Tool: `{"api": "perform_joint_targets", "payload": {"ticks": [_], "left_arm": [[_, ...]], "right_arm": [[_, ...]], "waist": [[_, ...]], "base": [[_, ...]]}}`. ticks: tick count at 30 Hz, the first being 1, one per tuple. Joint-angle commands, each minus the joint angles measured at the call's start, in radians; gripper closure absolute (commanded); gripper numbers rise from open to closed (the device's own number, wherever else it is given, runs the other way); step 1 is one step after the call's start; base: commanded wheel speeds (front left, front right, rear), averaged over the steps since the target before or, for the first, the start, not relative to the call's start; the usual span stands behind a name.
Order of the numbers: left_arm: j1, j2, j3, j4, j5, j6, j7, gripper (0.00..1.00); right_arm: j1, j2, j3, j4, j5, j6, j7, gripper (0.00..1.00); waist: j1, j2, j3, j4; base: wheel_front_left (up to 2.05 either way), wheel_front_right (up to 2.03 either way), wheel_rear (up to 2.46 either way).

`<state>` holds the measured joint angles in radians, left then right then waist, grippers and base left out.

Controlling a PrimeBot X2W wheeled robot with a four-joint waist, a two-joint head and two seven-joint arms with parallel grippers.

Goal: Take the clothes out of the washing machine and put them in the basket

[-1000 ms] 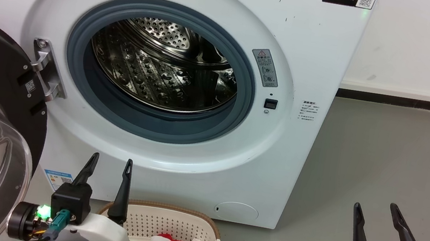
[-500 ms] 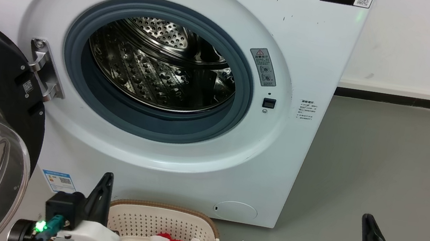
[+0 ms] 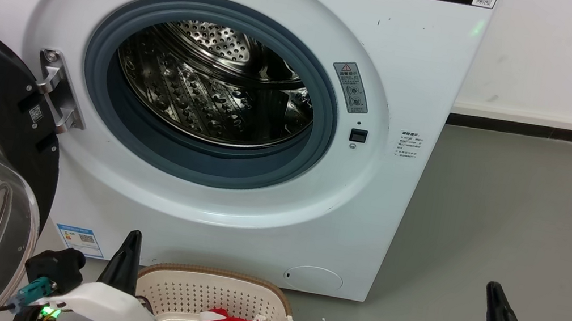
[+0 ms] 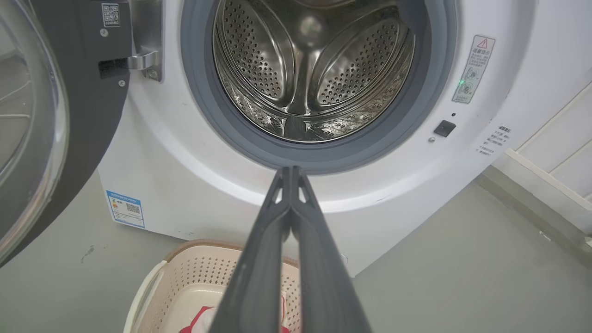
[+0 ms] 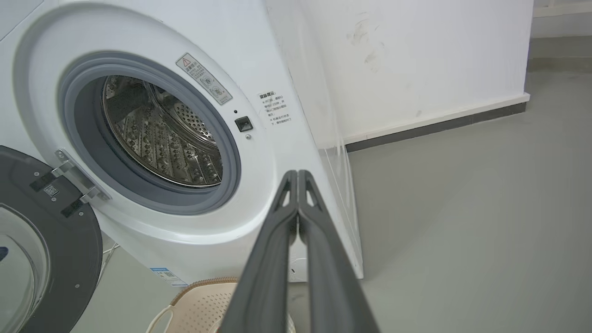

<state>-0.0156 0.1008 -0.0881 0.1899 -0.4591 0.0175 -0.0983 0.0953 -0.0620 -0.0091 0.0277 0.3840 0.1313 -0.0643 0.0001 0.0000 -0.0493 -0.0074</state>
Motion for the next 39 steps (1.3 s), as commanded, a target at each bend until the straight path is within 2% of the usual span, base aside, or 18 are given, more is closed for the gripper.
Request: {"api": "perform_joint_targets", "payload": {"ticks": [1,20,39], "left_arm": [[-0.032,-0.001,0.012,-0.011,-0.047,-0.008,0.008,1.00],[-0.051,-0.014,0.062,0.005,-0.337,-0.046,0.061,1.00],[-0.067,-0.025,0.104,0.019,-0.574,-0.076,0.106,1.00]], "right_arm": [[-0.036,-0.009,-0.001,-0.005,0.054,0.000,0.003,1.00],[-0.081,-0.020,-0.008,0.051,0.379,0.000,0.033,1.00],[-0.118,-0.023,-0.020,0.098,0.640,0.000,0.062,1.00]], "waist": [[0.0000,0.0000,0.001,0.000],[0.0000,0.0000,0.010,0.001],[0.0000,0.0000,0.019,0.003]], "base": [[0.00,0.00,0.00],[0.00,0.00,0.00],[0.00,0.00,0.00]]}}
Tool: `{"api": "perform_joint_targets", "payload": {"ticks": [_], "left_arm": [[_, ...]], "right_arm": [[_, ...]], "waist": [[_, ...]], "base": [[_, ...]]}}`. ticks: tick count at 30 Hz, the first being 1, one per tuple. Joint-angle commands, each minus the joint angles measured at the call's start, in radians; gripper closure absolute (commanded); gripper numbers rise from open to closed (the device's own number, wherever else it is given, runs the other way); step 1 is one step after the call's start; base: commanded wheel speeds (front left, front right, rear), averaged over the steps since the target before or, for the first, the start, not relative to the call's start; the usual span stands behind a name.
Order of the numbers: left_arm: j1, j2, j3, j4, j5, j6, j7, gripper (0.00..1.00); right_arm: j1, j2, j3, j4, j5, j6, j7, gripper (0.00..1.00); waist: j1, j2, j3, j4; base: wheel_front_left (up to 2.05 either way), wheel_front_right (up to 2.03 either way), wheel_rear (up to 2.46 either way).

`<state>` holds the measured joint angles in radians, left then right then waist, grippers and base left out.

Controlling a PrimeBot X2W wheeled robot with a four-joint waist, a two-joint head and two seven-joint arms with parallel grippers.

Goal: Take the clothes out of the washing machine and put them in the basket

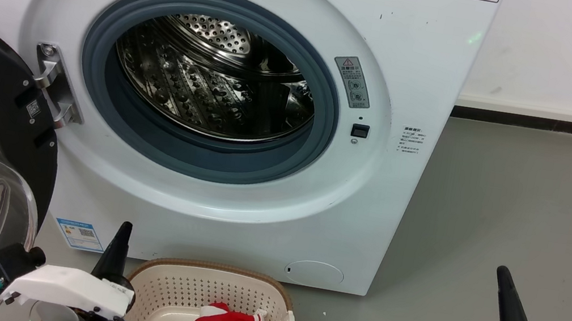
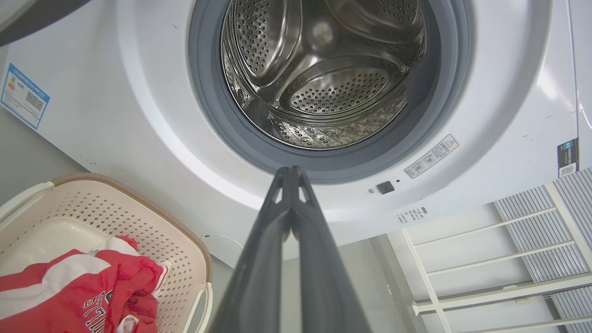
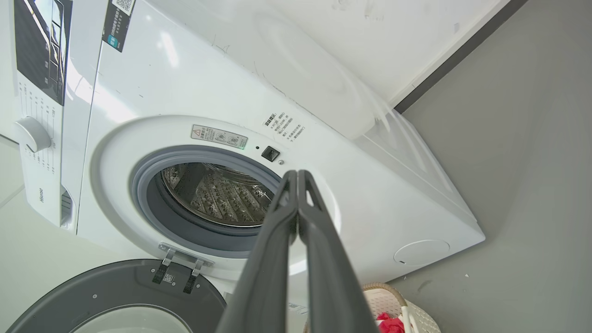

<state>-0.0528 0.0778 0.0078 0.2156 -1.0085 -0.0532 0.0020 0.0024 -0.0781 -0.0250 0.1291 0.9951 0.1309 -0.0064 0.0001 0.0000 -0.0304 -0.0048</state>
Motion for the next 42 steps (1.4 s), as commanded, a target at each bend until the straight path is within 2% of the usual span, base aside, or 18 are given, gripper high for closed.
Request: {"api": "perform_joint_targets", "payload": {"ticks": [1,42], "left_arm": [[-0.029,-0.002,0.008,-0.007,-0.025,-0.006,0.005,1.00],[-0.052,-0.020,0.077,0.018,-0.417,-0.056,0.080,1.00]], "right_arm": [[-0.025,-0.007,-0.004,-0.003,0.029,0.000,0.004,1.00],[-0.088,-0.004,-0.035,0.077,0.450,0.000,0.061,1.00]], "waist": [[-0.0001,0.0000,0.001,0.000],[-0.0001,0.0000,0.021,0.003]], "base": [[0.00,0.00,0.00],[0.00,0.00,0.00]]}}
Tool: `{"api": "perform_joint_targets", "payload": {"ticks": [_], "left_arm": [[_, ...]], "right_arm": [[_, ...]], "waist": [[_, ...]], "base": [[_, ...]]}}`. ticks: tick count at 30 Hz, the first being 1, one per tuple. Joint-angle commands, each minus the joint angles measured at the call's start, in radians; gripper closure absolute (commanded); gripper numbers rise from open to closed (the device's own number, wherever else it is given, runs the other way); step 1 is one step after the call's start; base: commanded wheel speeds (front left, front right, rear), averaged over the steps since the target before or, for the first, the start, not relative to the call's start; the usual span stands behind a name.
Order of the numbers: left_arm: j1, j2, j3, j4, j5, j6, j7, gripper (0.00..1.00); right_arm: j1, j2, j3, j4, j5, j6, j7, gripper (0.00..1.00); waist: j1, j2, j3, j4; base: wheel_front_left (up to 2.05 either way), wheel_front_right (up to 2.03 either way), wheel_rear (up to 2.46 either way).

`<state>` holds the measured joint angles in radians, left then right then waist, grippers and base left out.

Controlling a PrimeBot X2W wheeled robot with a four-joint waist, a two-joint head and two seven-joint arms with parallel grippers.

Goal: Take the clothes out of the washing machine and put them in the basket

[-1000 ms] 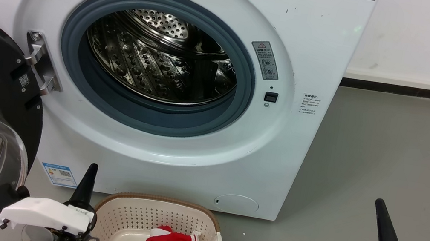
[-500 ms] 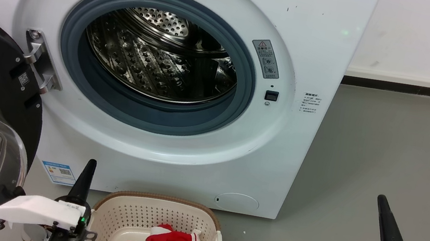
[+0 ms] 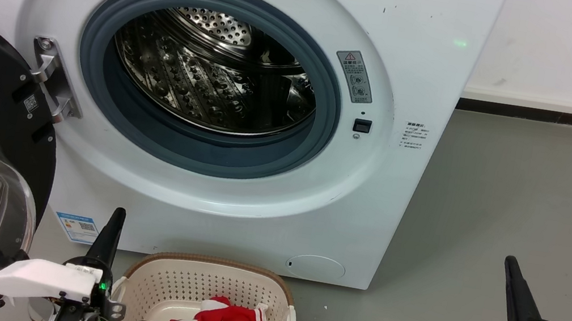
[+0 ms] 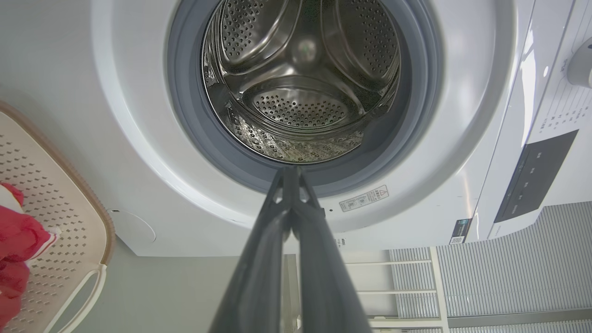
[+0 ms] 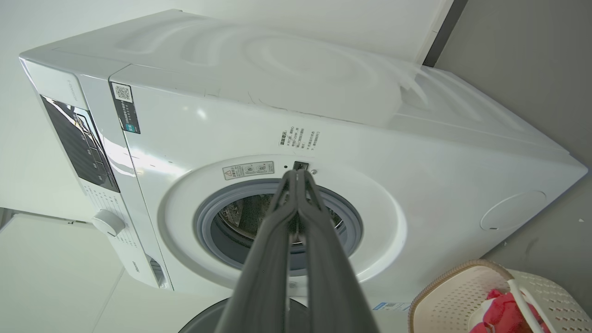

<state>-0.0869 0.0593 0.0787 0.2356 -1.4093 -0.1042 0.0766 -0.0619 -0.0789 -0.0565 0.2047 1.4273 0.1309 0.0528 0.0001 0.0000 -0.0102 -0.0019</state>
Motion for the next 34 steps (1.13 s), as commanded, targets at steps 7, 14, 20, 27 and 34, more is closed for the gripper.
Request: {"api": "perform_joint_targets", "payload": {"ticks": [7,14,20,27,34], "left_arm": [[-0.021,-0.004,0.017,0.002,-0.078,-0.013,0.017,1.00],[-0.023,-0.007,0.025,0.006,-0.129,-0.021,0.026,1.00],[-0.025,-0.008,0.033,0.009,-0.171,-0.026,0.035,1.00],[-0.027,-0.011,0.039,0.011,-0.204,-0.030,0.041,1.00],[-0.026,-0.010,0.039,0.011,-0.204,-0.029,0.041,1.00]], "right_arm": [[-0.032,-0.001,-0.009,0.014,0.083,0.000,0.012,1.00],[-0.039,0.000,-0.015,0.025,0.138,0.000,0.021,1.00],[-0.047,0.002,-0.019,0.034,0.181,0.000,0.028,1.00],[-0.051,0.004,-0.023,0.040,0.216,0.000,0.034,1.00],[-0.051,0.006,-0.026,0.041,0.213,0.000,0.036,1.00]], "waist": [[-0.0001,0.0000,0.004,0.001],[-0.0001,0.0000,0.008,0.001],[-0.0001,0.0000,0.011,0.002],[-0.0001,0.0000,0.013,0.002],[-0.0001,0.0000,0.013,0.002]], "base": [[0.00,0.00,0.00],[0.00,0.00,0.00],[0.00,0.00,0.00],[0.00,0.00,0.00],[0.00,0.00,0.00]]}}
